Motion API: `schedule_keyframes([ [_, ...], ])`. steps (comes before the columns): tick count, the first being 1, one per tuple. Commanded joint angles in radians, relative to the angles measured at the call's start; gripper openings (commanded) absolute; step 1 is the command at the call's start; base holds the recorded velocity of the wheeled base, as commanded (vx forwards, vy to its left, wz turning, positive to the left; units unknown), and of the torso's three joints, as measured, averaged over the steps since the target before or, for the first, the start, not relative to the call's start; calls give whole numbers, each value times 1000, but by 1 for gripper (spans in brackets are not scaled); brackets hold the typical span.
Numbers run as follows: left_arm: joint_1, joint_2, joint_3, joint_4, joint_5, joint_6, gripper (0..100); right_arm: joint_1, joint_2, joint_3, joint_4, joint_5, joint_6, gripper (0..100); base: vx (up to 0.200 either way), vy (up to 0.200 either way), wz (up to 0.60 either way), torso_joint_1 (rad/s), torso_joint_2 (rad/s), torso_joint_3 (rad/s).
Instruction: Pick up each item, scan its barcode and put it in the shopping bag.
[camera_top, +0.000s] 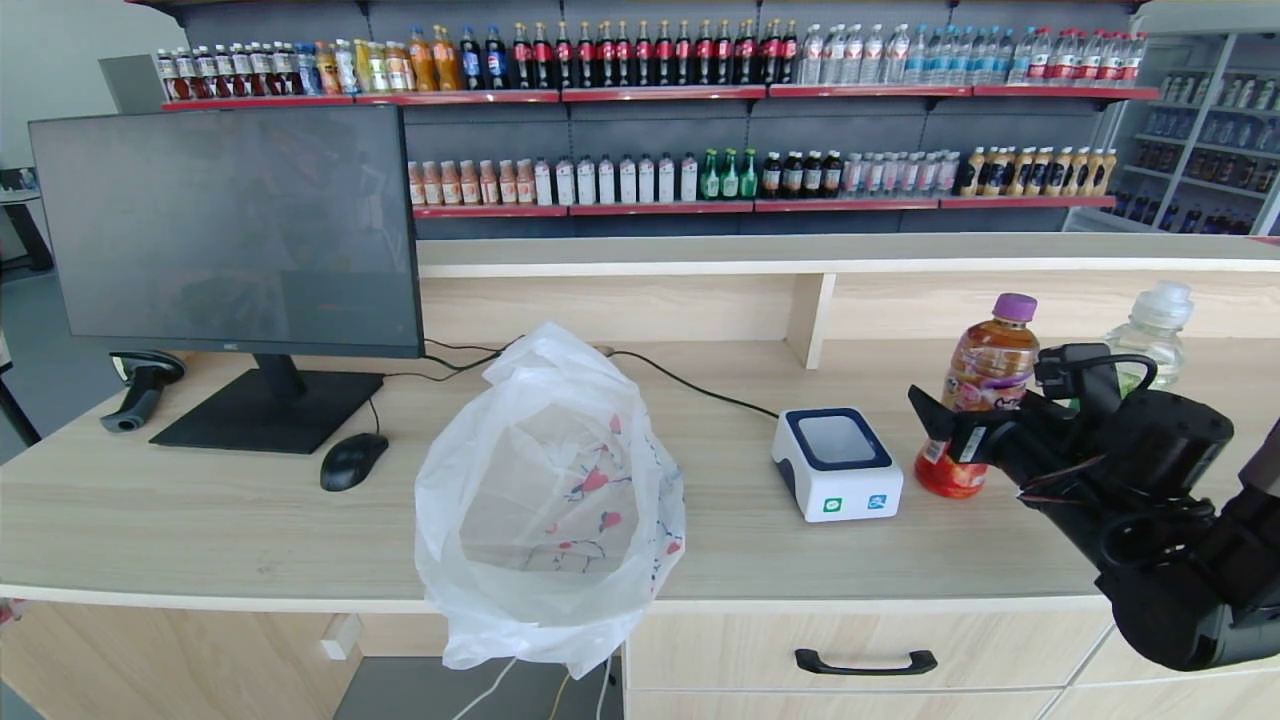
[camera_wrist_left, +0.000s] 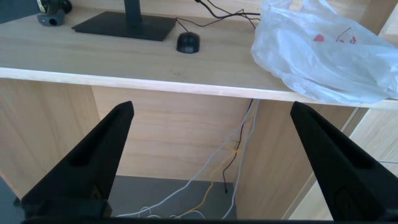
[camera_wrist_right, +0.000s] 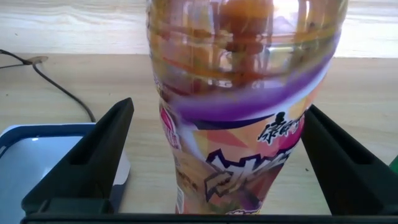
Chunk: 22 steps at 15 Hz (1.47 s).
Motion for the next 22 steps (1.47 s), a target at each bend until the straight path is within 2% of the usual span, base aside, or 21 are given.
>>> schedule_keyframes([
  [1,0,0,0,0,0,-1,100,-7,13,-11,-1,2,-1,100,0,0,0,0,0,0],
  [8,0,0,0,0,0,-1,100,-20,33,-66,-1,0,2,100,0,0,0,0,0,0],
  [18,0,0,0,0,0,-1,100,-43,40,-71,-1,-2,-2,100,0,0,0,0,0,0],
  [19,0,0,0,0,0,-1,100,-43,43,-69,-1,-2,-2,0,0,0,0,0,0,0],
  [22,0,0,0,0,0,-1,100,-43,39,-71,-1,-2,-2,0,0,0,0,0,0,0],
])
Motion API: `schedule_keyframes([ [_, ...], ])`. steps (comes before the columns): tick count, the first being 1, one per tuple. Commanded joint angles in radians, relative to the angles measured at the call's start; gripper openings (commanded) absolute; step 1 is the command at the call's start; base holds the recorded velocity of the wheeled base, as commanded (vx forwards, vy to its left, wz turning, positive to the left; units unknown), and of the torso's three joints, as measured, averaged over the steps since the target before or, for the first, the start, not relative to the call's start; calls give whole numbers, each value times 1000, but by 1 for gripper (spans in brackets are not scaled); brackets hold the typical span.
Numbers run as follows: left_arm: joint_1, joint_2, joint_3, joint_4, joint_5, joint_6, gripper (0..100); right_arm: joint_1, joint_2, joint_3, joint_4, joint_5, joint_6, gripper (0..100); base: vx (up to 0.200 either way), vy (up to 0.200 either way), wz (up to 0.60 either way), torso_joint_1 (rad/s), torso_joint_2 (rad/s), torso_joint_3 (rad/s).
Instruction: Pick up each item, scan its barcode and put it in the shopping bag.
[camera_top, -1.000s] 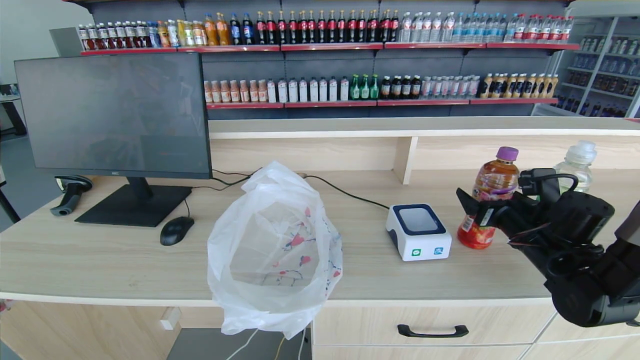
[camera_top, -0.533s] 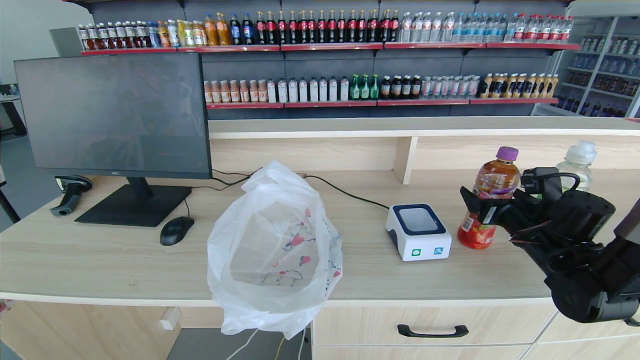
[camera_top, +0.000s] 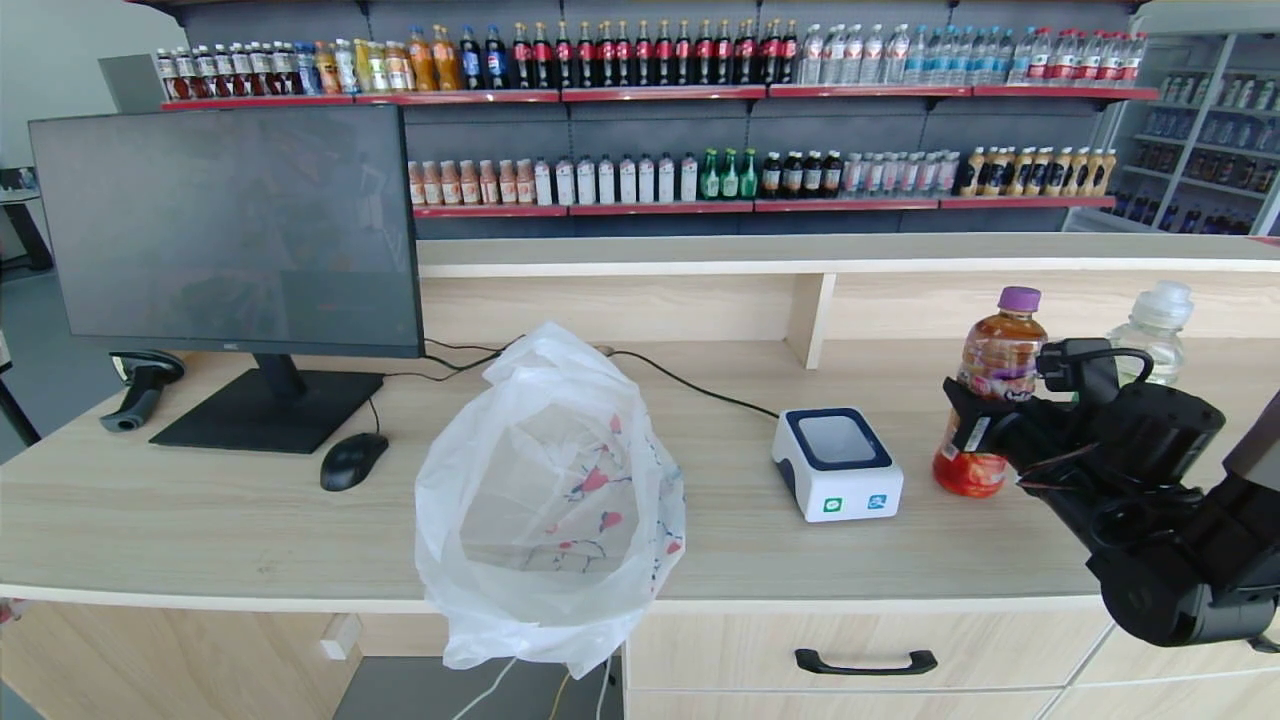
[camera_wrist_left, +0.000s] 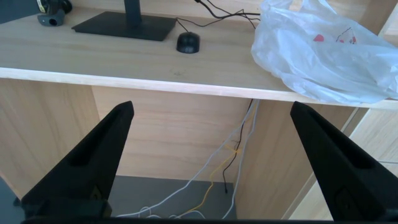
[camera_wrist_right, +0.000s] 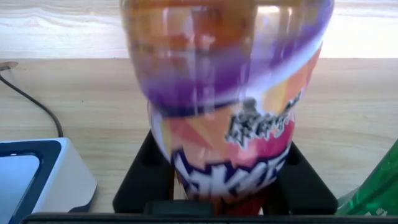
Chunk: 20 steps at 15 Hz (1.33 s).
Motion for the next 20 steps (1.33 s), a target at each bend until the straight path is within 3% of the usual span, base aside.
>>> schedule_keyframes([
  [1,0,0,0,0,0,0,100,1,-4,1,-9,1,1,0,0,0,0,0,0,0],
  [11,0,0,0,0,0,0,100,1,-16,-2,-9,1,2,0,0,0,0,0,0,0],
  [20,0,0,0,0,0,0,100,-2,-183,13,-9,-2,7,0,0,0,0,0,0,0],
])
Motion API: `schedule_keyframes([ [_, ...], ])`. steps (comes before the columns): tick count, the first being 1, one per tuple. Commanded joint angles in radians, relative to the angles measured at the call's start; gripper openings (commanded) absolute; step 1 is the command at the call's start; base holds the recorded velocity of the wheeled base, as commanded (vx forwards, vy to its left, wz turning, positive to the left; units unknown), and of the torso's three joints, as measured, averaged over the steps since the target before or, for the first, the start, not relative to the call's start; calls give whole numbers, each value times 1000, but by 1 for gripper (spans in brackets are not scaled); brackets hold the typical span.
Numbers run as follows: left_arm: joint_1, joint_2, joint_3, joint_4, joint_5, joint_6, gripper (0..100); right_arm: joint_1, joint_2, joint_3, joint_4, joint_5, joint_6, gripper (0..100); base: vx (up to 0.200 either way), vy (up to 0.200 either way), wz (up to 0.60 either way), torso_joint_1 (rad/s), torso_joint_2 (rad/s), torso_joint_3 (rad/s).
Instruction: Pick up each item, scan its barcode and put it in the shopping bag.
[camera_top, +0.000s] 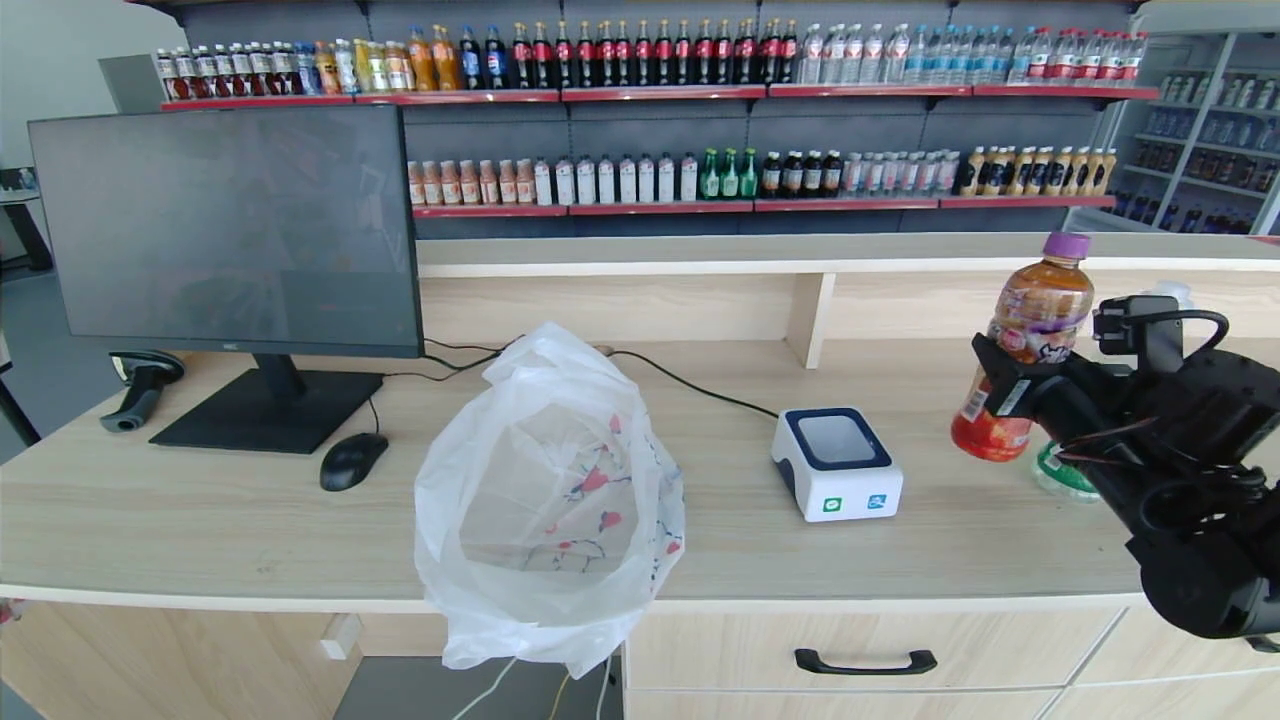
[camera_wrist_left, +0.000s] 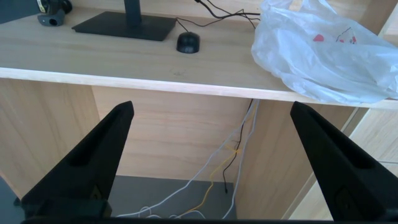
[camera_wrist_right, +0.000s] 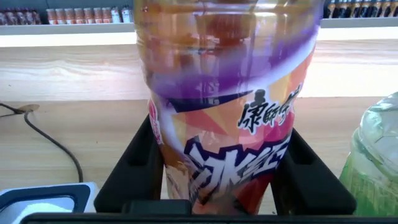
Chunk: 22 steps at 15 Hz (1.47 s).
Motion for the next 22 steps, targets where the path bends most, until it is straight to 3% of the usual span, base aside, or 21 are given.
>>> schedule_keyframes([
  [1,0,0,0,0,0,0,100,0,-87,14,-1,0,-1,0,0,0,0,0,0,0],
  [6,0,0,0,0,0,0,100,16,-322,62,162,-26,30,0,0,0,0,0,0,0],
  [11,0,0,0,0,0,0,100,43,-644,92,515,-23,102,0,0,0,0,0,0,0],
  [14,0,0,0,0,0,0,100,92,-747,83,656,-23,147,0,0,0,0,0,0,0],
  [22,0,0,0,0,0,0,100,108,-779,83,704,-23,159,0,0,0,0,0,0,0],
])
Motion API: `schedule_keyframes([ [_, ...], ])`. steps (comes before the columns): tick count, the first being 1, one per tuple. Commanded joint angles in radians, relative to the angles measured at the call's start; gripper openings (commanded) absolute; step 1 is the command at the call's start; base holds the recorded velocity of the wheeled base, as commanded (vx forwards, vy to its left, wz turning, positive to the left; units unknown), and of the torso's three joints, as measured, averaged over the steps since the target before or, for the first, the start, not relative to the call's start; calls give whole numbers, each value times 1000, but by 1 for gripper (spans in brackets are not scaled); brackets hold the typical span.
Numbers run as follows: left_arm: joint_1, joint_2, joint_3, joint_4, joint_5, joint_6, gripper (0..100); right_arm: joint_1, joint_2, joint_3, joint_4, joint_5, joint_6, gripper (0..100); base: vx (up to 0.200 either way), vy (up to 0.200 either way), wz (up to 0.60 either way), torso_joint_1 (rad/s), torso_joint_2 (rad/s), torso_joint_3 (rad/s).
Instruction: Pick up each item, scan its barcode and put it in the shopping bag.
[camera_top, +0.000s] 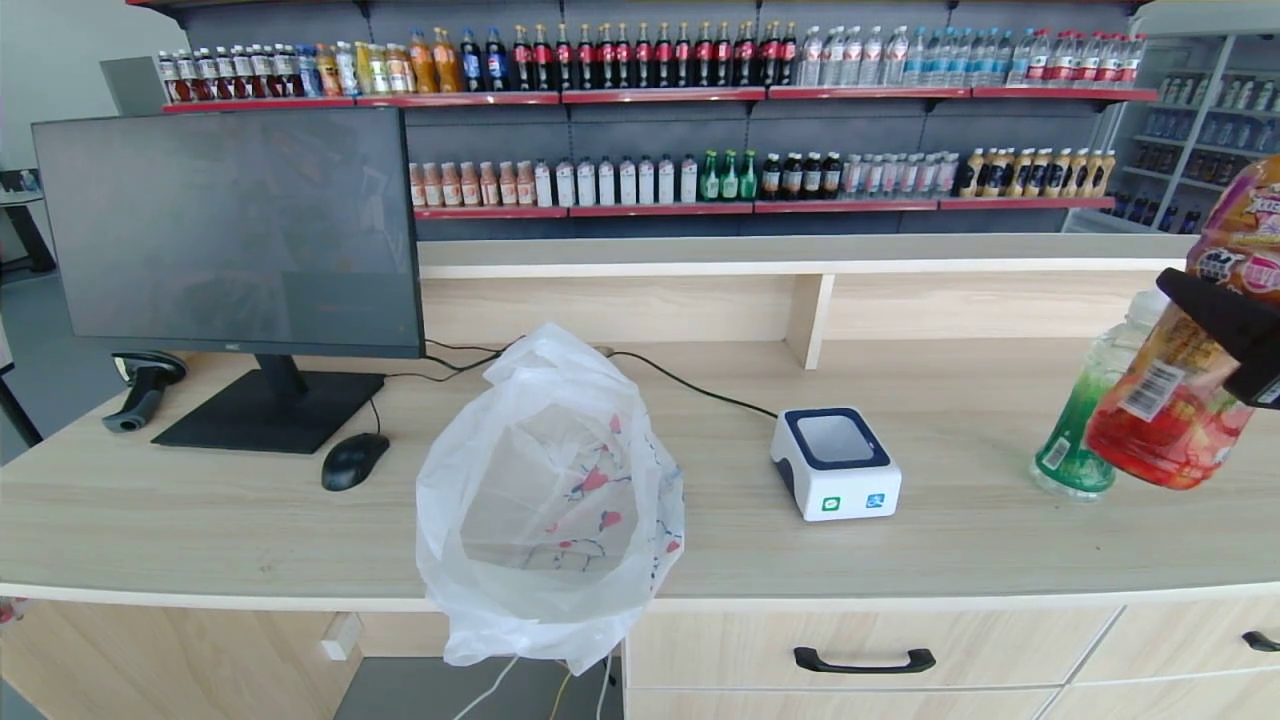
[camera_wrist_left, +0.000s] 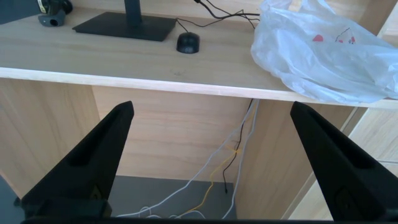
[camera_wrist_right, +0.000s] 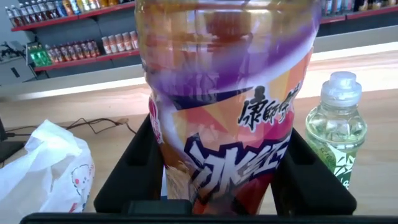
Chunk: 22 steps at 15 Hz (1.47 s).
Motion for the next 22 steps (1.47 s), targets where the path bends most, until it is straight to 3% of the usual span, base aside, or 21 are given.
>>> schedule_keyframes([
  [1,0,0,0,0,0,0,100,13,5,4,0,3,4,0,0,0,0,0,0,0],
  [3,0,0,0,0,0,0,100,50,21,-5,0,3,56,0,0,0,0,0,0,0],
  [13,0,0,0,0,0,0,100,407,81,-88,-11,3,441,0,0,0,0,0,0,0],
  [17,0,0,0,0,0,0,100,421,105,-67,-135,69,500,0,0,0,0,0,0,0],
  [22,0,0,0,0,0,0,100,438,99,-100,-143,82,634,0,0,0,0,0,0,0],
])
